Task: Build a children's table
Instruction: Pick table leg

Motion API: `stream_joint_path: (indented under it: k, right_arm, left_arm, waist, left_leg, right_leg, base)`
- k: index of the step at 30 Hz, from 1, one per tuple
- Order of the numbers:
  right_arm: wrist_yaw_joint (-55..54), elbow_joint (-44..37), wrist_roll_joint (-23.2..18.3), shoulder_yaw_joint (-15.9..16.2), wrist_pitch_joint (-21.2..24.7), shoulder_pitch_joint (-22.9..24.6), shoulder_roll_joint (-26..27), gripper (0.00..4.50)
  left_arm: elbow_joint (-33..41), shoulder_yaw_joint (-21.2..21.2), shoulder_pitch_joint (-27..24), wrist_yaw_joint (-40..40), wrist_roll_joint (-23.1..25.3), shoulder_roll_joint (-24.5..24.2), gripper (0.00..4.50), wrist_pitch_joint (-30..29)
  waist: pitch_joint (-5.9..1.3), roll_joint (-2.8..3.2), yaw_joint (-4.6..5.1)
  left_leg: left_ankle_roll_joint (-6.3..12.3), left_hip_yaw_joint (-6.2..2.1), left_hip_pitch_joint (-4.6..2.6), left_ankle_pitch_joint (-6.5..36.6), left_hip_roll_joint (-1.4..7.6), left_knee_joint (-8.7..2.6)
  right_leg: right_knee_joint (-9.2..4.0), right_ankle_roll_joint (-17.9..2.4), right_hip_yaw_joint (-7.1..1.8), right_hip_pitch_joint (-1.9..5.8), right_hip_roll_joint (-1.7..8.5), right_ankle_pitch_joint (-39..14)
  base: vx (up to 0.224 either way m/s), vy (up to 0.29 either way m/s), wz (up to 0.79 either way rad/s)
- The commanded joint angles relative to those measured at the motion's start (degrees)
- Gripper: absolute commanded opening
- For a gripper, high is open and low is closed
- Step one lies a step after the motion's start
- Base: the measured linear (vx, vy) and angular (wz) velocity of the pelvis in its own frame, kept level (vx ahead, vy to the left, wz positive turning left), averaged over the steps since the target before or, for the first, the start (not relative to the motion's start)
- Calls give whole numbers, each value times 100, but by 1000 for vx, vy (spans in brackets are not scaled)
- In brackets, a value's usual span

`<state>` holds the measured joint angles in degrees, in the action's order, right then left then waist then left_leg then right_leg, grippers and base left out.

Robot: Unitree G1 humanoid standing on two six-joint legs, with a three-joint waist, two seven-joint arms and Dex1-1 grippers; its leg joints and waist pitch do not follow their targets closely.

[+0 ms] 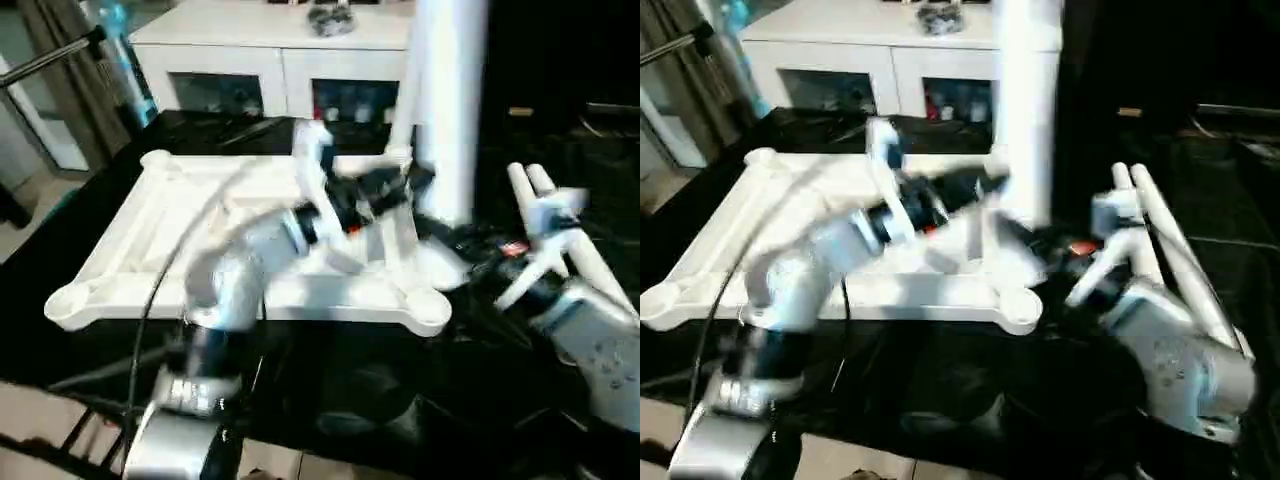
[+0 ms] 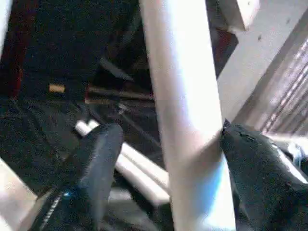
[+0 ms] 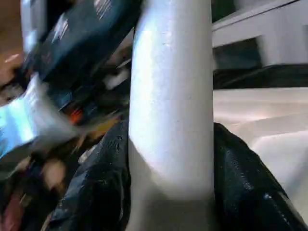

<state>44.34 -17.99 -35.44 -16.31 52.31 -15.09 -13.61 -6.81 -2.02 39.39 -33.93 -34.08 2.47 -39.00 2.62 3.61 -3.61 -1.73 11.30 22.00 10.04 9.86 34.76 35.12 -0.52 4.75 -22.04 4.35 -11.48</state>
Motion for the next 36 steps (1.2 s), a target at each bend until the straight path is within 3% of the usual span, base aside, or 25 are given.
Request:
stream_joint_path:
  k: [1,2,3,5,8,14,17,24,31,32,36]
  right_arm:
    - [159,-184,-69,155,1,46,-30,194]
    - [243,-202,-49,298,-48,99,-78,194]
    - [295,-212,-29,432,-106,144,-131,194]
    - [341,-189,18,565,-169,169,-197,194]
    - [372,-112,58,722,-298,166,-304,194]
    - [317,-59,200,822,-410,134,-339,194]
    - [-223,-32,743,1151,-719,67,-216,194]
    - [-809,54,1158,1504,-1004,-31,-18,194]
    - [-970,-25,1278,1739,-1100,-25,100,194]
    - [-1137,33,1399,1796,-1187,-87,136,194]
    - [-1243,143,1474,1813,-1226,-186,171,194]
  left_arm:
    - [-37,-31,26,71,-19,7,413,-116]
    - [0,-44,25,33,-107,34,427,-182]
    - [51,-38,13,51,-168,51,427,-214]
    - [91,-40,7,93,-222,89,448,-219]
    - [154,-84,49,167,-357,117,450,-371]
    - [135,-92,86,460,-173,80,404,-445]
    - [-84,-309,275,1516,244,233,377,-526]
    - [-333,-594,432,2554,520,460,323,-190]
    - [-249,-605,437,2598,418,559,258,-331]
    - [-163,-458,398,2389,370,506,258,-405]
    - [-76,-247,368,2043,343,385,228,-344]
  waist:
    - [-369,-176,-45]
    - [-379,-175,-52]
    - [-376,-235,-56]
    - [-384,-208,-101]
    - [-370,-257,-148]
    - [-362,-271,-157]
    - [-363,-275,-137]
    - [-365,-270,-125]
    - [-359,-268,-120]
    - [-359,-229,-128]
    - [-353,-248,-109]
  left_leg:
    - [467,-172,-67,603,300,-335]
    - [440,-173,-82,624,306,-336]
    - [439,-168,-81,612,314,-341]
    - [422,-178,-83,538,329,-344]
    - [413,-169,-82,553,333,-350]
    - [376,-178,-71,602,328,-355]
    - [312,-187,-70,586,332,-352]
    - [331,-189,-70,579,313,-354]
    - [389,-185,-64,599,316,-353]
    - [362,-192,-71,620,321,-357]
    - [320,-188,-74,702,319,-367]
  right_leg:
    - [-507,-838,-288,252,422,-1510]
    - [-509,-831,-290,243,422,-1482]
    - [-512,-828,-294,243,422,-1440]
    - [-474,-906,-302,242,437,-1221]
    - [-461,-961,-309,246,451,-1099]
    - [-472,-888,-307,254,454,-1217]
    - [-460,-858,-306,252,440,-1142]
    - [-490,-814,-305,252,429,-1137]
    - [-480,-889,-308,251,434,-1035]
    - [-480,-890,-307,246,441,-1087]
    - [-487,-869,-311,243,429,-1133]
  base:
    - [0,0,0]
    - [0,0,0]
    - [0,0,0]
    - [0,0,0]
    - [0,0,0]
    - [0,0,0]
    - [0,0,0]
    - [0,0,0]
    - [0,0,0]
    - [0,0,0]
    - [0,0,0]
